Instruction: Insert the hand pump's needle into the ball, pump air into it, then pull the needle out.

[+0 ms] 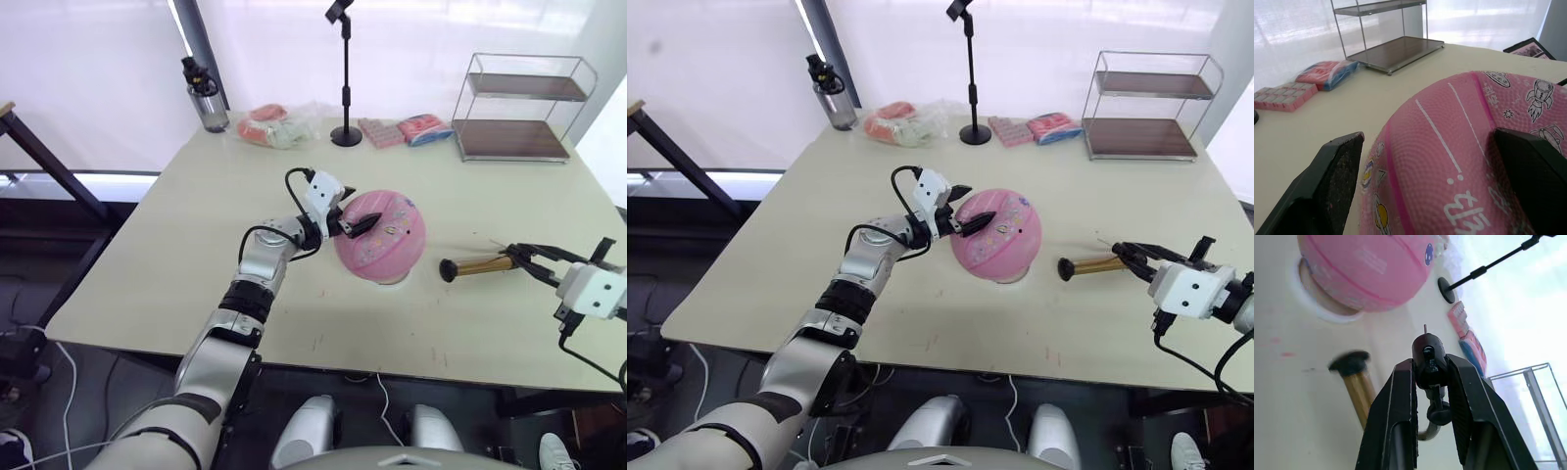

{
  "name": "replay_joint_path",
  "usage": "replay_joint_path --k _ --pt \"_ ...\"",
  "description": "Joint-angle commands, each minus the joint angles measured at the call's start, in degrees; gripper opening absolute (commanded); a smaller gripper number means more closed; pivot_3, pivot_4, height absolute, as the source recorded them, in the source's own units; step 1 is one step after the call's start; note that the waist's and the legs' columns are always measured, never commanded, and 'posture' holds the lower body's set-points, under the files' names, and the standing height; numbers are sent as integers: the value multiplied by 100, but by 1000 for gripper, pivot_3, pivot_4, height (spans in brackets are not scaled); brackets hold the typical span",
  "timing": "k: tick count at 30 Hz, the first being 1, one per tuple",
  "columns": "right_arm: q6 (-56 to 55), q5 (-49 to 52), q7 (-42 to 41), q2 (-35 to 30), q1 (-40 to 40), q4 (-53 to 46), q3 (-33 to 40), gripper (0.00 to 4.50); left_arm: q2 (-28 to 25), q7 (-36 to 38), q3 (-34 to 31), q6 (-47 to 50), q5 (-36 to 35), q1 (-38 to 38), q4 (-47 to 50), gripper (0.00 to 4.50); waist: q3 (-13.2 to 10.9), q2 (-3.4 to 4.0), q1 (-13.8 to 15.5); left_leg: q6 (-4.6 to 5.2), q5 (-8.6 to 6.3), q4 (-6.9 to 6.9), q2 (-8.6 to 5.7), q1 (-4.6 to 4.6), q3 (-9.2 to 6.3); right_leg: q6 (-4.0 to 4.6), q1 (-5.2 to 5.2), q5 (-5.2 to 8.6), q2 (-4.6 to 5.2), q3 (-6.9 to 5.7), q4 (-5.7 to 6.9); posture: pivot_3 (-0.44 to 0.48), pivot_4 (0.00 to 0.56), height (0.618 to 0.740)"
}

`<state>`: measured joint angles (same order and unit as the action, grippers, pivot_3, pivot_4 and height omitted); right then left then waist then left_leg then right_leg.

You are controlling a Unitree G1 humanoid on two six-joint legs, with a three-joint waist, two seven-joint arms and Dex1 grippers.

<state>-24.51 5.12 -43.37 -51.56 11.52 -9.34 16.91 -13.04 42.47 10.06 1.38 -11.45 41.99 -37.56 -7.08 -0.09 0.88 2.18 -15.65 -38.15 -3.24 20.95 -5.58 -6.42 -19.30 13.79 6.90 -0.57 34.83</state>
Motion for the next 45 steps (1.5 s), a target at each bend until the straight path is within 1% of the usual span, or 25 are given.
replay_joint_path --k 1,5,8,13,17,22,29,30,31,32,34,39,41,43,45 --pt "68 68 44 25 -19 -294 172 327 -47 -119 437 466 726 -569 -1114 4500 1 14 -65 0 0 0 3 8 1 0 -1 0 2 -2 0 0 150 731" --pt "182 81 34 47 0 -418 165 327 27 -37 408 385 702 -584 -1039 4500 6 23 -166 0 0 0 4 26 -3 0 -10 0 18 -12 -3 0 150 731" --pt "308 86 17 89 66 -575 96 327 62 -18 386 368 695 -604 -977 4500 7 25 -149 0 0 0 4 24 -10 0 -10 0 33 -1 3 0 150 731" --pt "552 94 115 346 -137 -669 -122 327 111 -27 327 365 655 -603 -889 4500 9 28 -64 0 2 1 3 2 -25 0 -10 -2 24 19 16 0 150 731" --pt "1059 143 128 504 -115 -778 -279 327 139 46 242 258 583 -566 -768 4500 9 28 -5 0 2 2 3 -18 -27 0 -10 -2 21 23 18 0 150 731" --pt "1710 152 316 857 -265 -872 -504 327 194 223 105 78 438 -531 -571 4500 8 29 -3 0 2 2 2 -11 -30 0 -18 -2 22 32 15 0 150 731" --pt "2027 -5 332 1032 -398 -606 -765 327 266 419 -23 55 287 -512 -116 4500 -9 39 9 0 3 2 -7 35 -31 0 -65 -1 10 15 10 0 150 731" --pt "2057 -26 357 1059 -426 -587 -782 327 270 442 -36 71 267 -507 -49 4500 -9 39 16 1 4 2 -15 47 -31 0 -78 -2 4 13 10 0 150 731" --pt "2091 -49 370 1081 -462 -549 -818 327 278 472 -50 80 236 -496 35 4500 -10 38 21 -1 8 0 -26 82 -31 0 -114 -3 1 14 12 0 150 731" --pt "2121 -72 386 1101 -493 -509 -848 327 287 496 -66 101 206 -487 110 4500 -14 35 22 -4 12 -1 -31 91 -33 0 -127 -4 -1 16 12 0 150 731" --pt "2177 -121 416 1136 -542 -388 -903 327 317 527 -116 172 125 -464 271 4500 -35 35 29 8 22 -2 -56 95 -57 -15 -139 -13 -3 28 13 0 150 731" --pt "2151 -189 431 1156 -599 -169 -988 327 373 575 -233 416 -92 -398 725 4500 -94 38 54 18 28 -1 -63 121 -66 -19 -168 -15 -6 29 12 0 150 731" --pt "2142 -204 433 1164 -616 -109 -998 327 385 614 -257 519 -189 -393 919 4500 -99 33 56 20 29 0 -63 140 -68 -18 -187 -17 -9 29 13 0 150 731" --pt "2138 -207 437 1179 -635 -78 -1006 327 387 653 -267 604 -255 -401 1088 4500 -106 33 58 21 34 -3 -65 178 -68 5 -222 -33 -10 30 15 0 150 731" --pt "2120 -222 438 1189 -653 -24 -1015 327 390 695 -271 697 -336 -409 1313 4500 -130 30 62 20 36 -2 -67 183 -70 8 -228 -34 -12 31 15 0 150 731"
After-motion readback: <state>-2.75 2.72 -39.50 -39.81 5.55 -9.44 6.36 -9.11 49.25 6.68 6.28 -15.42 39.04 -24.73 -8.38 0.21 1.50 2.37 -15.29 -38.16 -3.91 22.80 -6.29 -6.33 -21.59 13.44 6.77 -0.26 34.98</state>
